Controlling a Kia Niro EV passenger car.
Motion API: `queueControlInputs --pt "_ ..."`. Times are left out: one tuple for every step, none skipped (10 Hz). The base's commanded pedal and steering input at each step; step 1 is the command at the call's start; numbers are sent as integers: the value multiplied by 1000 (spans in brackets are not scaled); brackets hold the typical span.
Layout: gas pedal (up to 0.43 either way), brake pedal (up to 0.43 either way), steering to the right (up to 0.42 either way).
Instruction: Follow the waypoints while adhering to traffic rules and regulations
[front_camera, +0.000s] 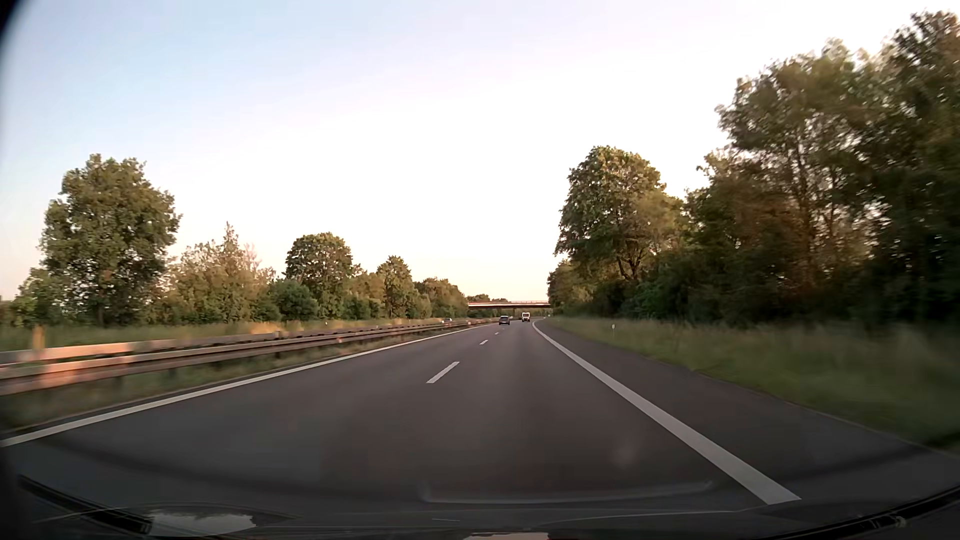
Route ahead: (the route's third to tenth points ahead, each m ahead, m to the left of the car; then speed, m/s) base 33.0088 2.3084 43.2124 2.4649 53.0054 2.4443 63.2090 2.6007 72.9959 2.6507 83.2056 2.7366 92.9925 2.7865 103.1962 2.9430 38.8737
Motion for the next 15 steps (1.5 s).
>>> queueControlInputs --pt "429 18 4" --pt "429 18 4" --pt "429 18 4" --pt "429 18 4" --pt "429 18 3" --pt "429 18 3" --pt "429 18 3" --pt "441 18 3" --pt "441 18 3" --pt "441 12 2" --pt "441 18 1" --pt "441 18 1" --pt "441 18 1" --pt "441 12 1" --pt "441 18 1"
